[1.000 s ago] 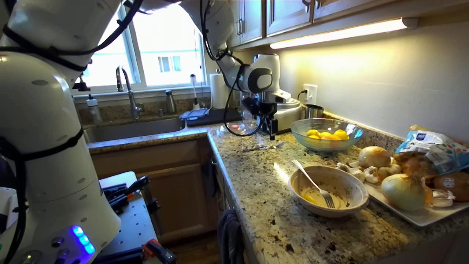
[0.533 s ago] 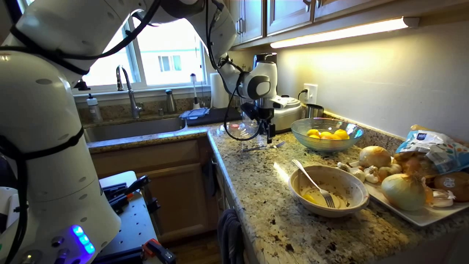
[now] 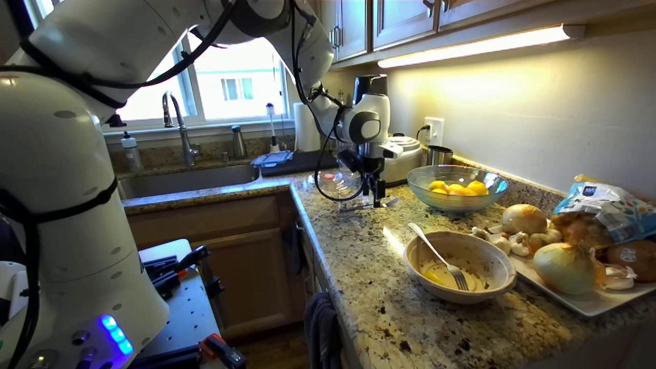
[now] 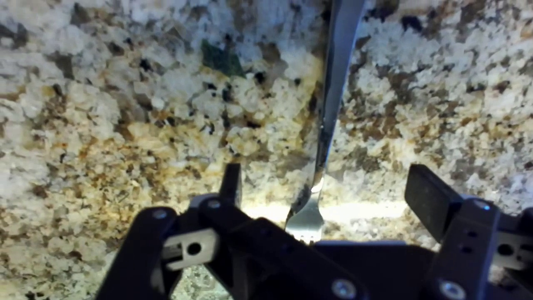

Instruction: Stack the white bowls together, then put the two forks on top of the bowls

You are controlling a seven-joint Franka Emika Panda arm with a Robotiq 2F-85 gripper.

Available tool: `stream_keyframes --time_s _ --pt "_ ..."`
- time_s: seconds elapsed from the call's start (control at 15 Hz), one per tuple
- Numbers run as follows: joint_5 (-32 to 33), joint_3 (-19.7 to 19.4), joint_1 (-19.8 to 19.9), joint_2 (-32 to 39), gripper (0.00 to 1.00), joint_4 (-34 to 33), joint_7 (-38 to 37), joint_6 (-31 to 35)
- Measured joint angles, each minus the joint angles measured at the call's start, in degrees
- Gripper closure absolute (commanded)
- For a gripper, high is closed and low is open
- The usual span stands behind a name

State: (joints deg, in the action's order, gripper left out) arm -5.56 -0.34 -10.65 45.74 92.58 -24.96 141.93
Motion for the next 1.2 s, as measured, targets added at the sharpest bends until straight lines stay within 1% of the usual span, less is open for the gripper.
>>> stream_keyframes --time_s 0.27,0.47,0.53,0.6,0.67,0.73,0.8,0.87,0.93,1.2 --pt "0.0 -0.76 -0.6 1.73 0.0 -2.77 -1.8 -4.87" --pt "0.0 -0.82 -0.64 3.09 0.01 -4.81 -2.89 -7.04" --pt "0.0 -0.83 -0.64 3.46 0.02 -5.37 -3.16 -7.59" --pt "0.0 -0.85 -0.64 3.82 0.05 -5.95 -3.32 -8.12" --pt "0.0 -0.87 -0.64 4.17 0.12 -6.51 -3.39 -8.54" --pt "0.0 -0.88 -0.64 4.53 0.28 -7.02 -3.45 -8.82" --pt "0.0 -0.88 -0.64 4.84 0.31 -7.44 -3.49 -9.02" --pt "0.0 -0.9 -0.64 5.06 0.36 -7.77 -3.51 -9.26" --pt "0.0 -0.91 -0.64 5.27 0.44 -8.15 -3.55 -9.5" --pt "0.0 -0.95 -0.64 5.41 0.7 -9.59 -4.14 -10.93"
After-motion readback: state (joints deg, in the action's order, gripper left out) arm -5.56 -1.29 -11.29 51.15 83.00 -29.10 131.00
